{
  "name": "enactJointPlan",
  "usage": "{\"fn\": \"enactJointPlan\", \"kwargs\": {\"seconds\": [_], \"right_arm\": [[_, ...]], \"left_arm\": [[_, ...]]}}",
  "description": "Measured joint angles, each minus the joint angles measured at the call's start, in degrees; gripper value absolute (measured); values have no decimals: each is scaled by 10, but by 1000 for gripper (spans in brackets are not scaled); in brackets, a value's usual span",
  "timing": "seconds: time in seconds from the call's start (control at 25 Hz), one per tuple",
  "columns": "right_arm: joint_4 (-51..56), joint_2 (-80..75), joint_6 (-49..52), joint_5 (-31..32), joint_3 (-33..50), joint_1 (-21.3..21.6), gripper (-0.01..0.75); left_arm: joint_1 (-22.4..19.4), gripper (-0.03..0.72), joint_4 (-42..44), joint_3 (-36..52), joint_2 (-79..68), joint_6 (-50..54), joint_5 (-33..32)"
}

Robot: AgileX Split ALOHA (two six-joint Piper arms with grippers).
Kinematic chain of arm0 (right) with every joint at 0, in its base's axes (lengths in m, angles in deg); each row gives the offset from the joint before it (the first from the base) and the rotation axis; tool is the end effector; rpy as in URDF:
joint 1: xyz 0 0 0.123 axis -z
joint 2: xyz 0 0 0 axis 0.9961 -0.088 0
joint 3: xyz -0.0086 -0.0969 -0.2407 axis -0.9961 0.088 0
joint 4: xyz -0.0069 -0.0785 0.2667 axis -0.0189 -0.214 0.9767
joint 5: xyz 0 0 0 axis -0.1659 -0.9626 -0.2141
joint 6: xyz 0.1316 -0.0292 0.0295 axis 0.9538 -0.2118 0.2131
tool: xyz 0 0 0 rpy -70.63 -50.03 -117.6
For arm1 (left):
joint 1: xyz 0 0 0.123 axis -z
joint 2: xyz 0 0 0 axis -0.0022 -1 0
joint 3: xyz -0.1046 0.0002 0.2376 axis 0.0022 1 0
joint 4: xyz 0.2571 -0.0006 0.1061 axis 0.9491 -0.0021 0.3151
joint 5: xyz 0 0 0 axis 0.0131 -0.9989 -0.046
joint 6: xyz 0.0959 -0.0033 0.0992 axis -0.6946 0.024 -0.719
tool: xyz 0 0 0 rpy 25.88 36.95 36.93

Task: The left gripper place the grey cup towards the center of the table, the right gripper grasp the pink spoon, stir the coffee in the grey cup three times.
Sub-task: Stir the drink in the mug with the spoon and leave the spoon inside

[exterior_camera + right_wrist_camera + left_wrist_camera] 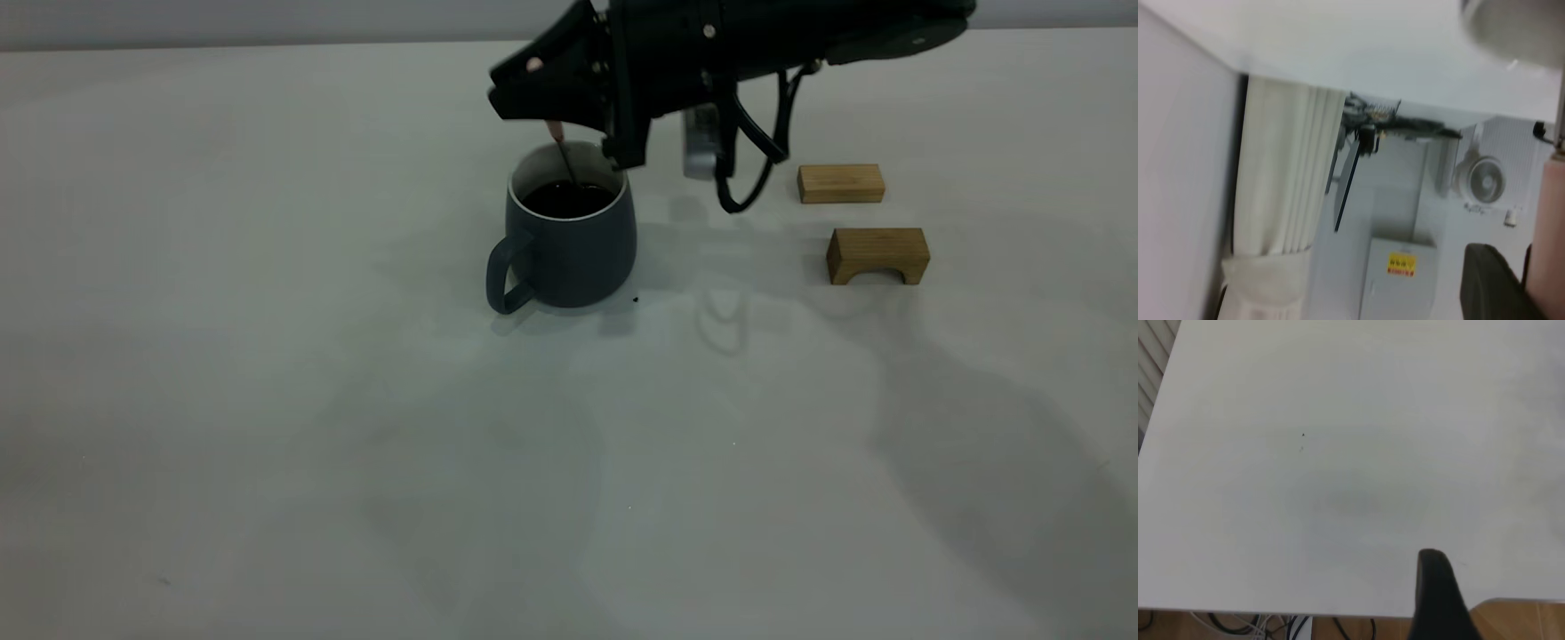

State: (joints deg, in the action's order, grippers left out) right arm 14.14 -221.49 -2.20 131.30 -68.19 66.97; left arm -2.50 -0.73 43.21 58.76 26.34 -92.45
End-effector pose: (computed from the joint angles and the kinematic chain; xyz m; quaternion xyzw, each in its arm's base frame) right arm 0.4288 0.2563 -0.0137 -0.5506 -0.6142 -0.4908 0.2807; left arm 0.0800 0.0077 0.2571 -0.0194 0.8695 0.0280 0.4927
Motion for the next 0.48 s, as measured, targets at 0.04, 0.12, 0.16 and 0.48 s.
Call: {"fn": "enactJointPlan", "kwargs": {"seconds": [0.04, 0.12, 0.16, 0.48], "right_arm": [[-6, 3, 0, -4, 10, 1, 119], [-8, 13, 0, -6, 37, 2, 119], [-10, 18, 0, -3, 47, 2, 119], [0, 23, 0, 74, 56, -10, 119]], "left_arm": [[0, 530, 0, 0, 0, 3, 0], [0, 530, 0, 0, 0, 3, 0], [0, 530, 0, 0, 0, 3, 0], [0, 530, 0, 0, 0, 3, 0]]}}
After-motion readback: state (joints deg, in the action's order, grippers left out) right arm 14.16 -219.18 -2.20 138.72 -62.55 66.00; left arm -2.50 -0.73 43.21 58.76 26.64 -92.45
